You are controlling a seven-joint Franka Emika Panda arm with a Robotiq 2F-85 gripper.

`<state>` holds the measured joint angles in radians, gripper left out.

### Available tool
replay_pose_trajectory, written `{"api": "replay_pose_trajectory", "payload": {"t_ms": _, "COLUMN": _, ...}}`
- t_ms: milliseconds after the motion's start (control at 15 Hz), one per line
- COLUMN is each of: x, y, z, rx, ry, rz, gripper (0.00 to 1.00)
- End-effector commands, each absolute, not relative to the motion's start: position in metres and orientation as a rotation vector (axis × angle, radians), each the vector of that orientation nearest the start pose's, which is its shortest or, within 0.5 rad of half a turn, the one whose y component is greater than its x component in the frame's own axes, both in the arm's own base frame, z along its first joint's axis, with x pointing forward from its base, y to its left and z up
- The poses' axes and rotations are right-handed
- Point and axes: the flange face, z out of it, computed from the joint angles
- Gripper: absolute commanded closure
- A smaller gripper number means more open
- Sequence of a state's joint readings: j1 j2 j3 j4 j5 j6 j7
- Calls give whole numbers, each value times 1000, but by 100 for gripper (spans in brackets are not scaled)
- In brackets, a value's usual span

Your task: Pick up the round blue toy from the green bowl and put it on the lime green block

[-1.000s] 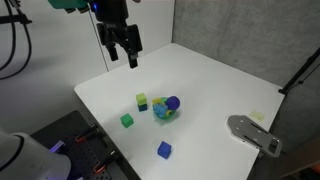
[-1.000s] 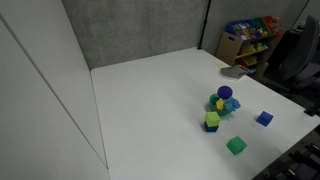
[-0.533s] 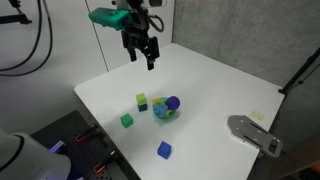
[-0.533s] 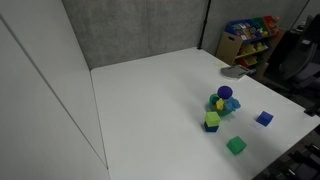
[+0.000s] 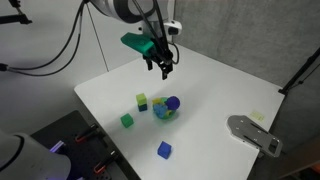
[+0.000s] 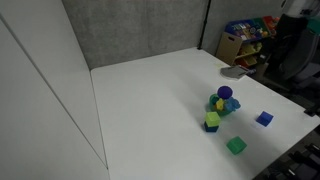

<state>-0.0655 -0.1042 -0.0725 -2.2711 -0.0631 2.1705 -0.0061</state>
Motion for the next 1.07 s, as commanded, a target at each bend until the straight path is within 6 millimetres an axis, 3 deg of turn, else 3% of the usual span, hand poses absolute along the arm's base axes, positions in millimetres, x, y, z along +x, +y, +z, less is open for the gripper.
{"api": "replay_pose_trajectory", "payload": {"t_ms": 0, "x": 535, "y": -82, "z": 382, "rx": -3158, "ry": 254, "rz": -48, "gripper": 0}}
{"api": "replay_pose_trajectory", "payload": {"t_ms": 467, "x": 585, "y": -97, "z": 332, "rx": -3103, "ry": 361, "rz": -28, "gripper": 0}}
{"api": "replay_pose_trajectory", "payload": {"t_ms": 533, "x": 588, "y": -98, "z": 329, "rx": -3100, "ry": 360, "rz": -12, "gripper": 0}}
{"api": "replay_pose_trajectory", "payload": {"t_ms": 600, "x": 574, "y": -93, "z": 331, "rx": -3118, "ry": 317, "rz": -22, "gripper": 0}}
{"api": "replay_pose_trajectory", "payload": {"t_ms": 867, "x": 584, "y": -95, "z": 322, "rx": -3116, "ry": 323, "rz": -12, "gripper": 0}}
{"api": "replay_pose_trajectory", "payload": {"t_ms": 1000, "x": 595, "y": -99, "z": 302, "rx": -3136, "ry": 369, "rz": 22, "gripper": 0}}
